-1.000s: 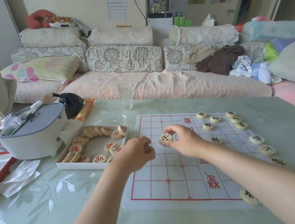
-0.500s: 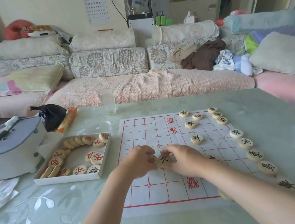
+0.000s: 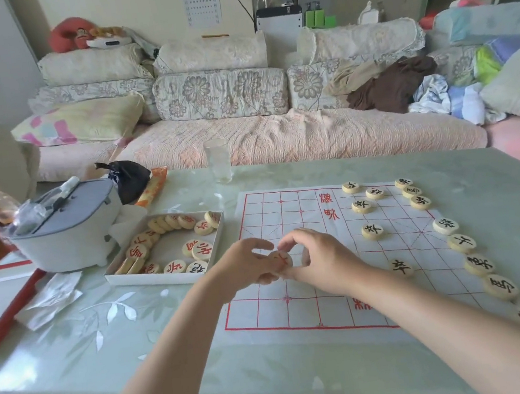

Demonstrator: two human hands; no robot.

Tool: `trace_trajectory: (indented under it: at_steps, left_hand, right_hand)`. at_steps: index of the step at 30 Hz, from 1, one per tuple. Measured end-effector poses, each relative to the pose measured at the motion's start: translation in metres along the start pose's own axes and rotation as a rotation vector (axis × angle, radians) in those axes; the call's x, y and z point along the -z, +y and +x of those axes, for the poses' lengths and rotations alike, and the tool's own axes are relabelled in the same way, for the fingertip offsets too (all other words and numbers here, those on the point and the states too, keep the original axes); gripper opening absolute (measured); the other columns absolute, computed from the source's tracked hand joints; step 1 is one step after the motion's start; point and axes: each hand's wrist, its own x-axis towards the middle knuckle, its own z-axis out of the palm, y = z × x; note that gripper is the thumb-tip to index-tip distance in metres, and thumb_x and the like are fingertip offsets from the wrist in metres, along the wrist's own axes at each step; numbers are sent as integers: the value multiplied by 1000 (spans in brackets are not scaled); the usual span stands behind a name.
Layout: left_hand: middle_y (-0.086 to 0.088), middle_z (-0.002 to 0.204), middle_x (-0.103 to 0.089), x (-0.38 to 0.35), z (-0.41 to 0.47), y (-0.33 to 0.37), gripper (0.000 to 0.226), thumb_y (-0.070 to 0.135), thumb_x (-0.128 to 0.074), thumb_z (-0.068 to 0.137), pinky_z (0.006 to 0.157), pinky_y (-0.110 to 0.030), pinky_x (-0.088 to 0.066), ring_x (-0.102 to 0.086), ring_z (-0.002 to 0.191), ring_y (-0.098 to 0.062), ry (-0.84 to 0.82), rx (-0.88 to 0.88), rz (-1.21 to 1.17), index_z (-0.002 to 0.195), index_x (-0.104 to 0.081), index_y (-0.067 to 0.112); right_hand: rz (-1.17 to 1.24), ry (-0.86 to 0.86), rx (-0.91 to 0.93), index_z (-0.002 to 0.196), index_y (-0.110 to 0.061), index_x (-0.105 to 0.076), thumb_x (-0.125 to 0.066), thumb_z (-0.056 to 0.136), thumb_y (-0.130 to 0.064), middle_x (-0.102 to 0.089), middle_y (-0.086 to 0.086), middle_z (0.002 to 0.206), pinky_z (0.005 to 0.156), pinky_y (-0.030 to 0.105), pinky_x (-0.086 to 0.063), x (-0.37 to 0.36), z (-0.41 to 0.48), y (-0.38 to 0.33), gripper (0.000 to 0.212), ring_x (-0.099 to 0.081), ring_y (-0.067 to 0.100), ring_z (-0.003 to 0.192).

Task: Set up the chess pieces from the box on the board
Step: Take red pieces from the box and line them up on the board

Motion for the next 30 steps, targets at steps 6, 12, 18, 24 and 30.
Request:
trace_trajectory:
  at_steps: [6,12,18,24,30]
  left_hand:
    - [5,84,-72,21,-29,-12,39,43,-65,83,53,-18,-43,-64,65,-9,129,-26,388,117,-57,25]
    - [-2,122,-55,54,-48,-38,32,34,-52,92,97,-33,-37,-43,116,-24,376,-172,901,123,-60,27]
    - [-3,135,-42,67,-53,-60,42,31,-57,90,109,-39,-30,-31,128,-27,306,-102,875,132,-54,29]
    - [1,129,-46,58,-51,-53,39,37,-57,89,106,-37,-31,-35,120,-24,383,-209,977,128,-55,31]
    - [5,119,-55,27,-33,-32,30,31,-56,92,93,-29,-40,-46,115,-17,279,-317,864,122,-59,30]
  right_hand:
    - [-38,-66,15,100,-38,-61,-75,81,-44,-57,-23,101,66,10,-34,-29,3,-25,24,-49,-18,77]
    - [-38,-167,66,100,-33,-63,-75,81,-40,-63,-19,103,68,8,-34,-59,1,-44,23,-51,-16,80]
    - [-123,-243,127,103,-30,-68,-76,79,-40,-56,-18,102,77,22,-42,-78,-1,-48,27,-51,-2,87]
    - [-54,-206,103,97,-34,-69,-72,82,-47,-56,-19,107,82,22,-44,-63,2,-46,20,-55,-3,88]
    - [-259,-89,-92,101,-34,-65,-59,93,-27,-53,-13,114,84,31,-45,-12,15,-10,13,-56,4,93]
